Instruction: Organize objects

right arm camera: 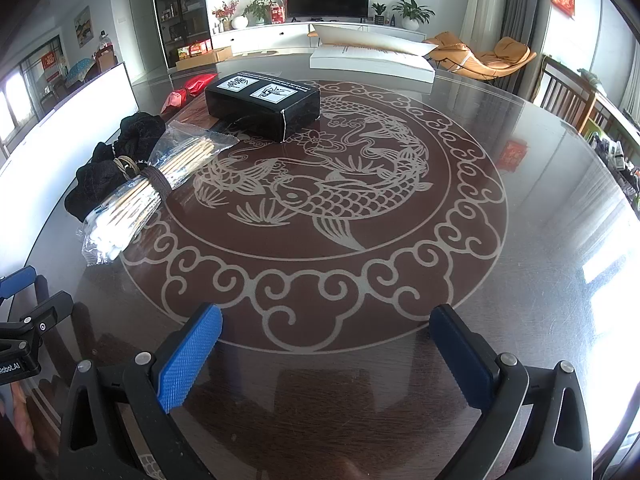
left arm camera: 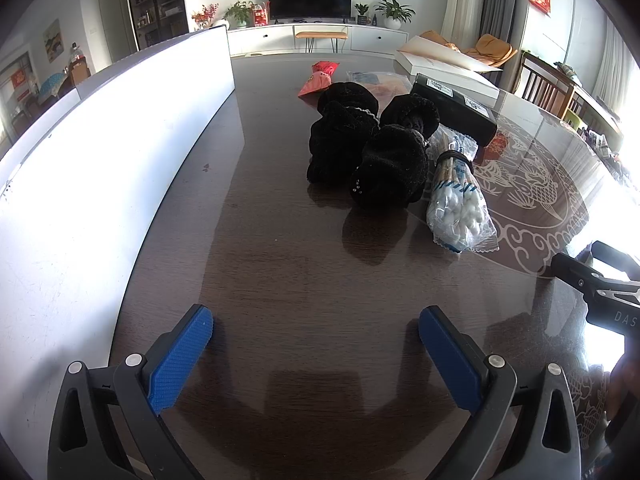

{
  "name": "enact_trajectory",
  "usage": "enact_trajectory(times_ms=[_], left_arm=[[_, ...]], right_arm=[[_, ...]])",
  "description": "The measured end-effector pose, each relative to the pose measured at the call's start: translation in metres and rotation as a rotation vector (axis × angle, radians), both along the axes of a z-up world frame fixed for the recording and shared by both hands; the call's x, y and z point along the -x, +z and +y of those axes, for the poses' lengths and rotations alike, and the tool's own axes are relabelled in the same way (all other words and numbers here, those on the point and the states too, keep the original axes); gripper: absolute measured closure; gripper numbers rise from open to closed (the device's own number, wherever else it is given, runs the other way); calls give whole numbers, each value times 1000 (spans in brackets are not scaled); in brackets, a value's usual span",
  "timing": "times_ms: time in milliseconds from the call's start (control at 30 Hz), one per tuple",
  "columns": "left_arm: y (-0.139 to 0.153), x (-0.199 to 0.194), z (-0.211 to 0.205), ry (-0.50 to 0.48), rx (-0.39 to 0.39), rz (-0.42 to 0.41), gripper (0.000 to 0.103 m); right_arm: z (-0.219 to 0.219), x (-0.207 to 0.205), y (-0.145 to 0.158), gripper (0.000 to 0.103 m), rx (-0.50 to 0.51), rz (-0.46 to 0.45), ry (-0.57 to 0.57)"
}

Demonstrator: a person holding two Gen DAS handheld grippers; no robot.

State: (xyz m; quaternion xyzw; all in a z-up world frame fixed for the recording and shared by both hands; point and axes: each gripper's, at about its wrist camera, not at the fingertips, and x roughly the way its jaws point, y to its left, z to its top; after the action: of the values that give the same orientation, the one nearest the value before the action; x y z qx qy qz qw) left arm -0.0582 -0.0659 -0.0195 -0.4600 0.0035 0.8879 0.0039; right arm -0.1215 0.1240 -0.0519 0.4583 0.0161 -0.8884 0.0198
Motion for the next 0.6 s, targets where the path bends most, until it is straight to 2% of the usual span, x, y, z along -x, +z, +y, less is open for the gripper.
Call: enact_trajectory(times_ms=[600], left_arm=[[1, 1, 2, 2, 3, 1, 0]], right_arm=[[0, 0, 0, 0, 1, 0, 1]])
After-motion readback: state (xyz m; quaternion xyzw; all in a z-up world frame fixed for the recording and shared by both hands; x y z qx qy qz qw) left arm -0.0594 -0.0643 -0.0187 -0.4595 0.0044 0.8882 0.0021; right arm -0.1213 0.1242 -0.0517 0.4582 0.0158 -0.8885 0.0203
